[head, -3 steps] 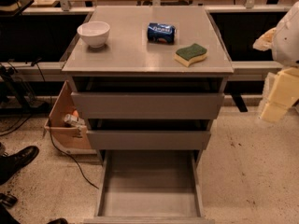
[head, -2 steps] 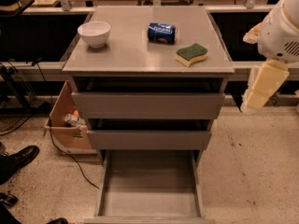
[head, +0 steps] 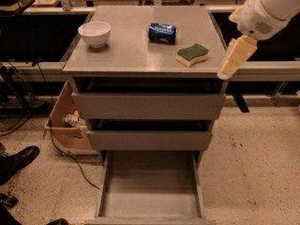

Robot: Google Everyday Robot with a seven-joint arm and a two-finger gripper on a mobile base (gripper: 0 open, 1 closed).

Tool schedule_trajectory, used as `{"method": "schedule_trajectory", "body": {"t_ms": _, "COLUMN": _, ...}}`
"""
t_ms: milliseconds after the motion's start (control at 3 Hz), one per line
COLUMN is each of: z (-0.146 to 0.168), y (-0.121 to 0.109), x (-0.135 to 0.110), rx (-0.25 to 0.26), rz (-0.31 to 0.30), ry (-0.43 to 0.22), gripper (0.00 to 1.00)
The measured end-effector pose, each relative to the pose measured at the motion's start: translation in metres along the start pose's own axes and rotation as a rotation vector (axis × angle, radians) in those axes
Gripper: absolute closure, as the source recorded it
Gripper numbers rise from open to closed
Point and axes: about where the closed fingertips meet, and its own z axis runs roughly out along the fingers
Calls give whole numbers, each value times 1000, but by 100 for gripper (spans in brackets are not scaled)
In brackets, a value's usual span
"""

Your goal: Place sponge into bottom drawer

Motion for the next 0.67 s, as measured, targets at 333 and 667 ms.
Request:
{"method": "schedule_trajectory", "body": {"t_ms": 333, "z": 24, "y": -57, "x": -7, "rx": 30, "rz": 45, "ry": -86, "gripper": 0}}
{"method": "schedule_trajectory", "body": {"t_ms": 667, "z": 24, "y": -57, "x": -7, "rx": 30, "rz": 45, "ry": -87, "gripper": 0}}
